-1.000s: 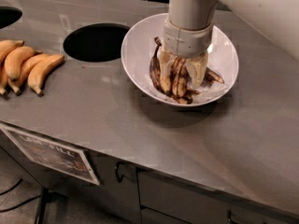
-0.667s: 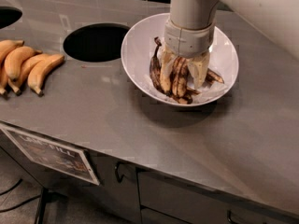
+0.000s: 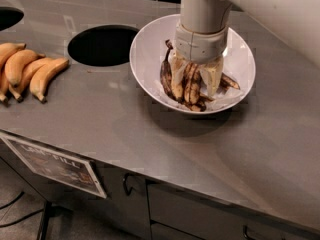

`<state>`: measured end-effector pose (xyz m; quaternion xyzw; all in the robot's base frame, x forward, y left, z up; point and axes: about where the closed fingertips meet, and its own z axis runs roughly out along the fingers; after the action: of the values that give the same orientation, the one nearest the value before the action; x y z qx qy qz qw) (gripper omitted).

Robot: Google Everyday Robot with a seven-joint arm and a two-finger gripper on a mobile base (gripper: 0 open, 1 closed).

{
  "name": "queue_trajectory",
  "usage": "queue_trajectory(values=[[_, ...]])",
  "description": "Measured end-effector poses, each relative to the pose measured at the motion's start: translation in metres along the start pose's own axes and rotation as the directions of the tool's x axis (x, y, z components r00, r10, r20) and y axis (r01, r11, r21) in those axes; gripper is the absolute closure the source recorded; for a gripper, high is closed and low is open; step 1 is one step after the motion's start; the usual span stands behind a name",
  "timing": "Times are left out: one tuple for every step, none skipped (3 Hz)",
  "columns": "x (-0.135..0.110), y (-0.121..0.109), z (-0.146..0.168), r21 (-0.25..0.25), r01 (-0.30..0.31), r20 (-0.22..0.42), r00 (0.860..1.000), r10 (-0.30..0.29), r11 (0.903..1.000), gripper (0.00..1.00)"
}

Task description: Pick banana from white bowl

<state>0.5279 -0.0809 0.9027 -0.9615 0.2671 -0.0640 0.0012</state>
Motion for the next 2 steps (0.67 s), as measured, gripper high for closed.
queue_trajectory(values=[[-0.0006, 0.0006, 0.0005, -0.002, 0.003, 0.001, 1.000, -0.003, 1.0000, 0.41], [-0.0006, 0.0044, 0.0002, -0.008, 0.007, 0.001, 1.000, -0.006, 0.9999, 0.41]])
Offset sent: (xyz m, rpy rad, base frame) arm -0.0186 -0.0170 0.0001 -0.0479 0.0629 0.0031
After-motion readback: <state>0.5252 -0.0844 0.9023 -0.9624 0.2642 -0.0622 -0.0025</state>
